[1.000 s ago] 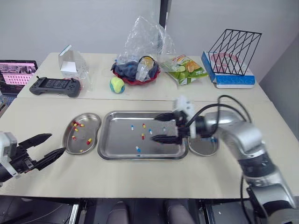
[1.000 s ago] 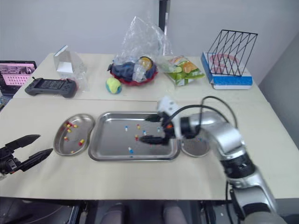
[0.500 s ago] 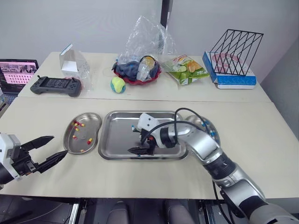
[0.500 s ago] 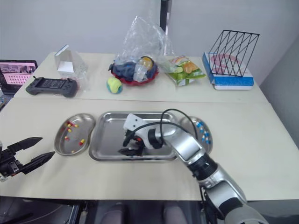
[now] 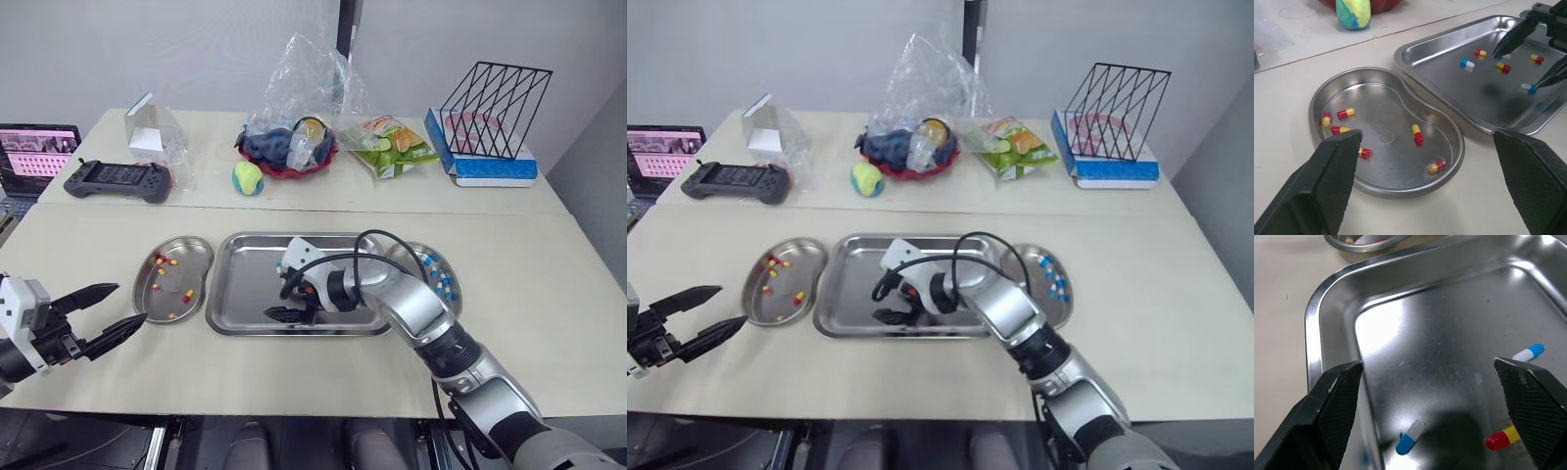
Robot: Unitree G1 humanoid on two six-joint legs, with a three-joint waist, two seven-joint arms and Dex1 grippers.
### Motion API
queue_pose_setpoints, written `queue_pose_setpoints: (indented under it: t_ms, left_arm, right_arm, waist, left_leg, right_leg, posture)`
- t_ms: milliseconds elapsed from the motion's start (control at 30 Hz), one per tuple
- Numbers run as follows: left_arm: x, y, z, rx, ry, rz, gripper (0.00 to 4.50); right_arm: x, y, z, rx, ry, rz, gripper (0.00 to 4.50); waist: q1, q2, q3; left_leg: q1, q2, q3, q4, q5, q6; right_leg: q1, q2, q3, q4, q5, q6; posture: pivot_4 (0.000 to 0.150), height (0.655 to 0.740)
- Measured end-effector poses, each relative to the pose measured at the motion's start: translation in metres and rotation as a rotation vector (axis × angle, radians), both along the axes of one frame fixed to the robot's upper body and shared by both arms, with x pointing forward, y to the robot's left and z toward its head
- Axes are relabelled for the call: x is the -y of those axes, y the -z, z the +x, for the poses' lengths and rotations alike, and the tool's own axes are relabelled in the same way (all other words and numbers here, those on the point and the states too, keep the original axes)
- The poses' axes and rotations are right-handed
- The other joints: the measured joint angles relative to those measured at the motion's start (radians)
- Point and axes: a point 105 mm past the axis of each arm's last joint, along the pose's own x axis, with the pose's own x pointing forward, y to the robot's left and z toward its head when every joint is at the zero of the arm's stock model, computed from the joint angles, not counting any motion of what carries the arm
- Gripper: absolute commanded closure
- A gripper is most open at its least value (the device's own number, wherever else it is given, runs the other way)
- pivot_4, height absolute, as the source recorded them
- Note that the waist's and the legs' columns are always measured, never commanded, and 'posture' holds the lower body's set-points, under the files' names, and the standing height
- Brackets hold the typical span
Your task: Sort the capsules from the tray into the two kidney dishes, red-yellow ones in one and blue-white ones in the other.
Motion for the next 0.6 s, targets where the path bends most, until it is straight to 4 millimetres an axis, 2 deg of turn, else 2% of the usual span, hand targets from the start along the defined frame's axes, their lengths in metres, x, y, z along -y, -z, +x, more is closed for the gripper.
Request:
queue_pose_setpoints:
  t_ms: [100, 300, 433, 600]
  left_arm:
    - [0.0, -0.001, 0.001, 0.005, -0.002, -0.002, 0.01]
    - [-0.001, 0.001, -0.001, -0.005, -0.008, -0.001, 0.01]
    - [-0.001, 0.001, -0.001, -0.005, -0.01, -0.001, 0.01]
    - [-0.002, 0.001, -0.001, -0.004, -0.011, -0.001, 0.01]
  right_arm:
    - [-0.006, -0.001, 0.013, 0.002, 0.082, 0.029, 0.0]
    - [-0.004, -0.007, 0.038, 0.062, 0.218, 0.044, 0.0]
    - [-0.004, -0.001, 0.046, 0.053, 0.256, 0.032, 0.0]
    - [-0.012, -0.002, 0.047, 0.058, 0.248, 0.054, 0.0]
  waist:
    - [-0.001, 0.0, 0.0]
    - [-0.002, 0.0, 0.0]
    - [-0.004, 0.0, 0.0]
    - [-0.015, 0.0, 0.0]
  left_leg:
    - [0.0, 0.0, 0.0, 0.0, 0.0, 0.0]
    - [0.0, 0.0, 0.0, -0.001, 0.0, 0.0]
    - [0.0, 0.0, 0.0, -0.001, 0.0, 0.0]
    - [0.0, 0.0, 0.0, -0.002, 0.0, 0.0]
  right_leg:
    - [0.0, 0.0, 0.0, 0.001, 0.0, 0.0]
    - [-0.001, 0.0, -0.001, 0.0, 0.0, 0.0]
    - [-0.001, 0.0, -0.001, 0.001, 0.0, 0.0]
    - [-0.002, 0.0, -0.001, 0.001, 0.0, -0.001]
  posture:
    - [0.15, 0.7174]
    - [0.15, 0.7174]
    - [0.15, 0.7174]
    - [0.15, 0.7174]
